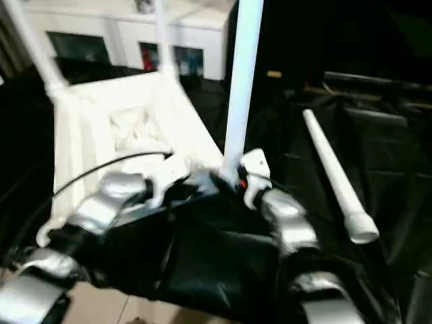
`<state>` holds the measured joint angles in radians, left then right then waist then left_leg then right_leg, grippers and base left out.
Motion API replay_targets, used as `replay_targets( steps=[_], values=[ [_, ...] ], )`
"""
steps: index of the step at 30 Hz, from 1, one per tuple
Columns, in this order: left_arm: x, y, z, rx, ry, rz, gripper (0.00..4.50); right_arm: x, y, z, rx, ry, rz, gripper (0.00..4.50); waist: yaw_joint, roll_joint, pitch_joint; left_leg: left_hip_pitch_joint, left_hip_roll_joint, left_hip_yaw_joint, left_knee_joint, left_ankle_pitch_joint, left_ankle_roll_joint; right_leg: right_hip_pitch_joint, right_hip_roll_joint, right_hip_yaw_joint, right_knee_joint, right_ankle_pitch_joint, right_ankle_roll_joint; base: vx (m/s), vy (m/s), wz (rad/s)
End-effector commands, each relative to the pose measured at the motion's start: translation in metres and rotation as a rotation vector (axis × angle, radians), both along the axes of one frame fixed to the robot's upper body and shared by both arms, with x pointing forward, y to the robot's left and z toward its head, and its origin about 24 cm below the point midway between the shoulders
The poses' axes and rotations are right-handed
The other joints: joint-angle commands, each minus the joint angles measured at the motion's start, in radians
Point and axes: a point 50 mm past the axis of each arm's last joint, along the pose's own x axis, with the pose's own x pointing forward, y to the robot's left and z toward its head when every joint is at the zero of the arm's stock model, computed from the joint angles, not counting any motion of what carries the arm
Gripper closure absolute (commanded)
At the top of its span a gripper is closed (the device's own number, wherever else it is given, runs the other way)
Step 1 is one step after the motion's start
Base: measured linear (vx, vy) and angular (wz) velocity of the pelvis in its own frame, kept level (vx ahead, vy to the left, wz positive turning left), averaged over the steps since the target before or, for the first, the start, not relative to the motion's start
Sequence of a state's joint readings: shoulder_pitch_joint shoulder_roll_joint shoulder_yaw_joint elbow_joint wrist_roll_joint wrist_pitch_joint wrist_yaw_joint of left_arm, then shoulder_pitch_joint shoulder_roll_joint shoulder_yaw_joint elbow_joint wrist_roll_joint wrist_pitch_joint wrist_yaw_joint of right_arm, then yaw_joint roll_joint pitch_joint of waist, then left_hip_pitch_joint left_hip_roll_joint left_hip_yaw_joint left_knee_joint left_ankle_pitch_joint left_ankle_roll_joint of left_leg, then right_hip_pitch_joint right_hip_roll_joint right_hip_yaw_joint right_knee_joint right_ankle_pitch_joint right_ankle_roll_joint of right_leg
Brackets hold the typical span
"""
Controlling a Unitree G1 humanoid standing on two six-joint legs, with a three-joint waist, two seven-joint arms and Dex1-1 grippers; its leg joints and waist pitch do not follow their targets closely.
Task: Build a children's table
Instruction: Rotate leg to tighten
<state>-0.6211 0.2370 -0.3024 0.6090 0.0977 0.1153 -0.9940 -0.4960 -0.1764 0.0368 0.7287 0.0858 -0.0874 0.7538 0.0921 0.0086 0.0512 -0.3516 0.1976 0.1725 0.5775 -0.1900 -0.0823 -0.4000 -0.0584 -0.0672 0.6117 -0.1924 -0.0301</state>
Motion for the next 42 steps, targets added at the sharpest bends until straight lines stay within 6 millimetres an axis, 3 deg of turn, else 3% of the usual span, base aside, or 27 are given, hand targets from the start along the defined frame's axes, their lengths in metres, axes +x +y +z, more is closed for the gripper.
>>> replay_targets(
  steps=[1, 13, 19, 24, 28, 31, 32, 36, 37, 38, 40, 42],
  values=[
    [-0.008, -0.009, 0.002, -0.014, -0.007, -0.115, 4.50, -0.010, 0.012, -0.002, -0.003, 0.018, 0.170, 0.67, 0.006, -0.002, -0.062, -0.001, 0.038, -0.008, -0.060, -0.152, 0.083, 0.057, -0.087, 0.051, -0.071, -0.110, -0.235, 0.000, 0.000, 0.00],
    [-0.019, 0.026, 0.006, 0.002, 0.056, -0.246, 4.50, -0.033, -0.006, 0.005, -0.036, 0.076, 0.469, 0.67, 0.029, -0.003, -0.063, -0.002, 0.040, -0.006, -0.058, -0.142, 0.083, 0.057, -0.085, 0.049, -0.066, -0.106, -0.225, 0.000, 0.000, 0.00],
    [-0.022, 0.035, 0.007, 0.017, 0.081, -0.275, 4.50, -0.037, -0.007, 0.004, -0.049, 0.087, 0.497, 1.27, 0.031, -0.001, -0.061, 0.000, 0.039, -0.007, -0.061, -0.161, 0.066, 0.054, -0.086, 0.050, -0.072, -0.164, -0.212, 0.000, 0.000, 0.00],
    [-0.023, 0.040, 0.007, 0.027, 0.092, -0.285, 4.50, -0.039, -0.007, 0.005, -0.038, 0.098, 0.511, 1.68, 0.031, -0.002, -0.063, 0.000, 0.039, -0.006, -0.059, -0.147, 0.066, 0.054, -0.084, 0.050, -0.068, -0.126, -0.220, 0.000, 0.000, 0.00],
    [-0.024, 0.041, 0.007, 0.027, 0.097, -0.287, 4.50, -0.041, -0.008, 0.005, -0.033, 0.107, 0.522, 1.76, 0.034, -0.003, -0.064, -0.001, 0.039, -0.006, -0.059, -0.137, 0.067, 0.056, -0.085, 0.050, -0.065, -0.116, -0.217, 0.000, 0.000, 0.00],
    [-0.019, 0.036, 0.007, 0.017, 0.074, -0.234, 4.50, -0.037, -0.006, 0.005, -0.009, 0.092, 0.461, 1.78, 0.035, -0.003, -0.064, -0.001, 0.038, -0.006, -0.058, -0.139, 0.064, 0.055, -0.085, 0.049, -0.067, -0.129, -0.213, 0.000, 0.000, 0.00],
    [-0.013, 0.029, 0.007, 0.008, 0.049, -0.165, 4.50, -0.031, -0.004, 0.004, 0.016, 0.073, 0.359, 1.78, 0.033, -0.007, -0.063, -0.002, 0.039, -0.005, -0.059, -0.139, 0.064, 0.054, -0.086, 0.051, -0.068, -0.130, -0.214, 0.000, 0.000, 0.00],
    [-0.007, 0.022, 0.006, -0.001, 0.033, -0.109, 4.50, -0.024, -0.003, 0.003, 0.026, 0.061, 0.257, 1.78, 0.027, -0.009, -0.059, 0.000, 0.035, -0.010, -0.064, -0.178, 0.034, 0.055, -0.090, 0.051, -0.080, -0.246, -0.181, 0.000, 0.000, 0.00],
    [-0.005, 0.014, 0.006, -0.016, 0.029, -0.075, 4.50, -0.020, -0.001, 0.000, 0.032, 0.062, 0.183, 1.78, 0.024, -0.012, -0.060, -0.001, 0.035, -0.009, -0.064, -0.172, 0.033, 0.055, -0.089, 0.052, -0.078, -0.238, -0.180, 0.000, 0.000, 0.00],
    [0.000, -0.005, 0.004, -0.034, 0.020, -0.017, 4.50, -0.013, 0.006, -0.009, 0.038, 0.082, 0.017, 1.78, 0.021, -0.008, -0.060, 0.000, 0.034, -0.010, -0.063, -0.168, 0.032, 0.053, -0.089, 0.052, -0.078, -0.232, -0.183, 0.000, 0.000, 0.00],
    [0.001, -0.014, 0.002, -0.036, 0.019, 0.008, 4.50, -0.011, 0.010, -0.013, 0.041, 0.098, -0.045, 1.79, 0.012, -0.007, -0.056, 0.002, 0.033, -0.010, -0.065, -0.172, 0.016, 0.051, -0.089, 0.051, -0.083, -0.248, -0.183, 0.000, 0.000, 0.00],
    [0.003, -0.025, 0.000, -0.030, 0.011, 0.042, 4.50, -0.009, 0.016, -0.019, 0.036, 0.127, -0.131, 1.79, 0.011, -0.010, -0.059, -0.003, 0.030, -0.012, -0.063, -0.167, 0.020, 0.058, -0.090, 0.051, -0.081, -0.255, -0.174, 0.000, 0.000, 0.00]
  ],
)
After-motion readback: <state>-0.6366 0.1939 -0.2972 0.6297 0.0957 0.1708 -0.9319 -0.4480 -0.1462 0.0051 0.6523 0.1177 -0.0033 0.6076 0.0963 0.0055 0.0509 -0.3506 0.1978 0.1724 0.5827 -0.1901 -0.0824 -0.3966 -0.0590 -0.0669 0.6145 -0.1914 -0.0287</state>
